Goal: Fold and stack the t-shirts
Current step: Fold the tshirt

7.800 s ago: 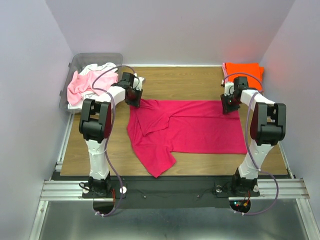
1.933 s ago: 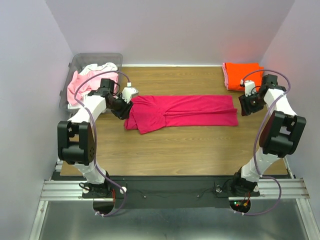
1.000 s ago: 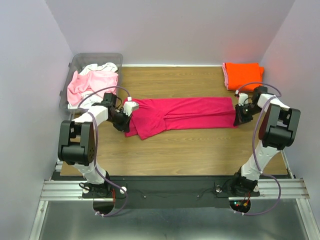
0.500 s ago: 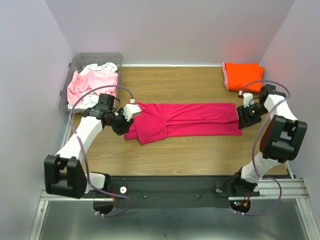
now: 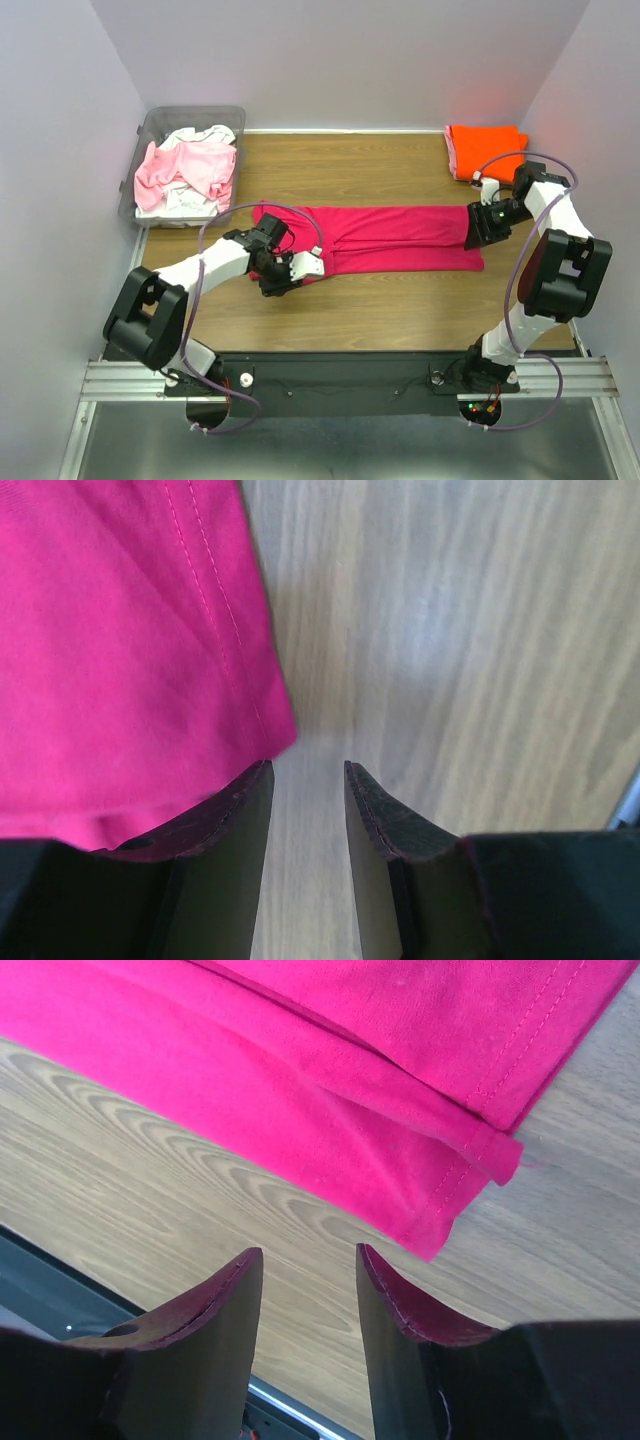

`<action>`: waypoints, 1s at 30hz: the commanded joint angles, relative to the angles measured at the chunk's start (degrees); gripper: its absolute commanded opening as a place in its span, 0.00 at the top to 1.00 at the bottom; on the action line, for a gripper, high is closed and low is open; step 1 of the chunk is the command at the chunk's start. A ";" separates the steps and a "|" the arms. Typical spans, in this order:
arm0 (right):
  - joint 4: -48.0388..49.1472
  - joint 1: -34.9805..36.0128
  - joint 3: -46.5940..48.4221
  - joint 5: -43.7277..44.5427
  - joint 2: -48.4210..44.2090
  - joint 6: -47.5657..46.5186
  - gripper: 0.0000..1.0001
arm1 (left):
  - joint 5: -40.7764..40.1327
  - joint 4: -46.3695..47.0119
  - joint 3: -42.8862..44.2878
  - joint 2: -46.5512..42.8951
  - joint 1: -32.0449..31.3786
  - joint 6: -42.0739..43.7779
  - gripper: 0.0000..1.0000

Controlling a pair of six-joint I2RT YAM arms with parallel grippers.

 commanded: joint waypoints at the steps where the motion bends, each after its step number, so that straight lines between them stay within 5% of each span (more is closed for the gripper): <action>1: -0.98 -0.06 1.78 -1.50 -0.02 1.08 0.52 | -2.61 4.52 -0.09 2.98 -0.79 -0.99 0.54; 11: -0.28 -0.06 0.81 -0.01 0.60 0.55 0.54 | -4.28 8.31 1.92 11.67 -2.10 -4.33 0.58; 16: -0.19 -0.06 0.02 0.52 -0.19 0.46 0.55 | -4.81 6.82 2.72 13.10 -2.02 -4.78 1.00; 24: 0.34 -0.06 -0.77 0.96 -0.90 -0.59 0.59 | 2.65 -9.17 13.69 3.43 -1.84 -2.31 1.00; 30: 0.78 -0.06 0.28 0.61 0.24 -0.86 0.58 | 4.51 -12.62 25.20 5.08 -0.61 -3.19 1.00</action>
